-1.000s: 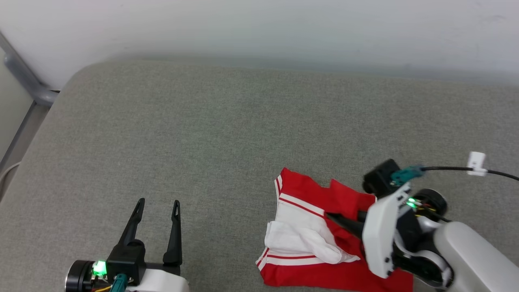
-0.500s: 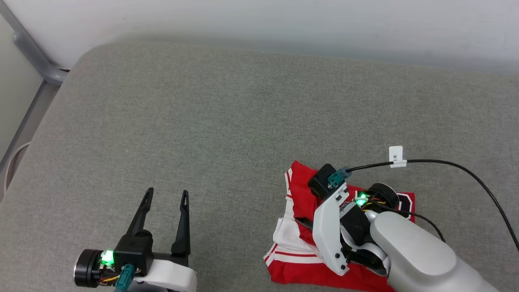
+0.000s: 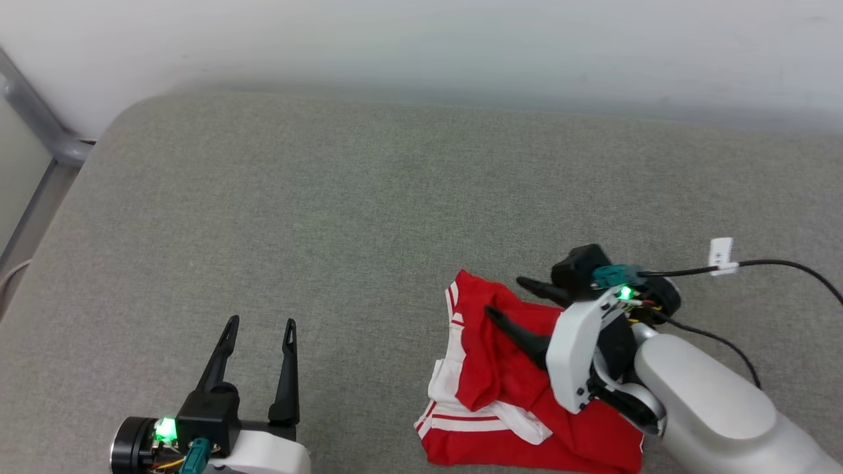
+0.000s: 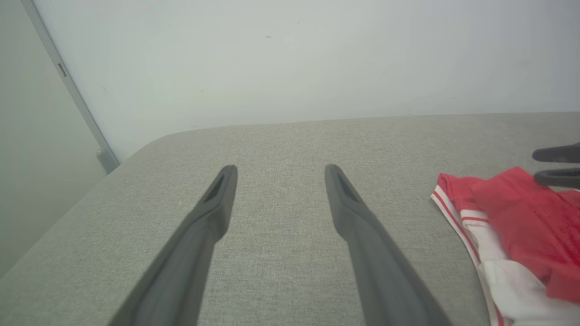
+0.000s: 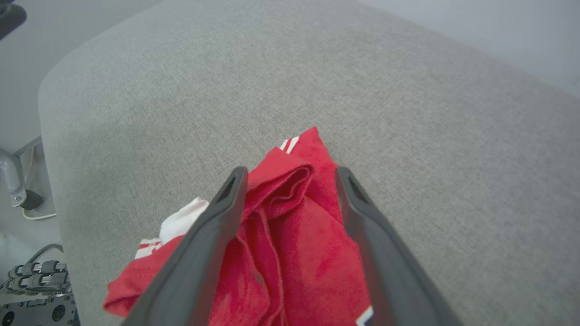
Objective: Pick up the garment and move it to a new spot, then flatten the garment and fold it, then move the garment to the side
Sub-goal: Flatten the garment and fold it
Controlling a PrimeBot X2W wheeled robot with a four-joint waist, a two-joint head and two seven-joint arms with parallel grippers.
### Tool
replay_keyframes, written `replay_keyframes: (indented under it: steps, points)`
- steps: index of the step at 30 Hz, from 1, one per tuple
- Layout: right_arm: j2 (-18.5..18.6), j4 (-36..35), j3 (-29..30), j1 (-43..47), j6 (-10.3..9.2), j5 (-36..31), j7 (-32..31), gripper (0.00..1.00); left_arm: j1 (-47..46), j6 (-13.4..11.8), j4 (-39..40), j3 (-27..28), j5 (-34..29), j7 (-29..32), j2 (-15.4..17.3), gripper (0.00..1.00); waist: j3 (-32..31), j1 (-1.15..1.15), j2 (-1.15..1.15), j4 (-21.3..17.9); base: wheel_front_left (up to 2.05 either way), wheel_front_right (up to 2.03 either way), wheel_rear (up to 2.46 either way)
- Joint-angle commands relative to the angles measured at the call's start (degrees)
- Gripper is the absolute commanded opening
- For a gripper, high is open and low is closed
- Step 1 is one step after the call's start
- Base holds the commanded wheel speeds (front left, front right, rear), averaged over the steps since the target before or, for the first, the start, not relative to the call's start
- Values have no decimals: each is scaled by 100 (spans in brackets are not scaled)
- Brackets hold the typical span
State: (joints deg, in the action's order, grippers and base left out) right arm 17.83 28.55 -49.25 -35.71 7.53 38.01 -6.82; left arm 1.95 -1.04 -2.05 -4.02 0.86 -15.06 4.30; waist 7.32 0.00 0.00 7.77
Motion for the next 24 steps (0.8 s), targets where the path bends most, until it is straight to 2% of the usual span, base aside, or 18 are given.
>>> replay_keyframes:
  steps: [1, 6, 12, 17, 18, 24]
  points:
    - [123, -86, 125, 112, -9, -72, 154, 100, 47, -8, 23, 18, -14, -13, 12, 100, -91, 0, 0, -93, 0, 0, 0]
    - [455, -504, 1097, 454, -9, -717, 1020, 100, 181, 6, 98, 46, -27, -12, 39, 100, -236, 0, 0, -306, 0, 0, 0]
    - [290, -835, 2512, 1207, -9, -1623, 1844, 100, 262, 25, 143, 46, -47, -12, 54, 100, -388, 0, 0, -501, 0, 0, 0]
    - [-202, -1388, 3869, 2130, -9, -2555, 2161, 100, 343, 38, 186, 36, -56, -12, 91, 100, -524, 0, 0, -615, 0, 0, 0]
    - [-615, -1848, 4541, 2727, -9, -2891, 2196, 100, 397, 23, 217, 48, -52, -12, 108, 100, -597, 0, 0, -658, 0, 0, 0]
    - [-1057, -2505, 5025, 3454, -9, -3139, 2198, 100, 539, -3, 282, 114, -5, -12, 117, 100, -679, 0, 0, -714, 0, 0, 0]
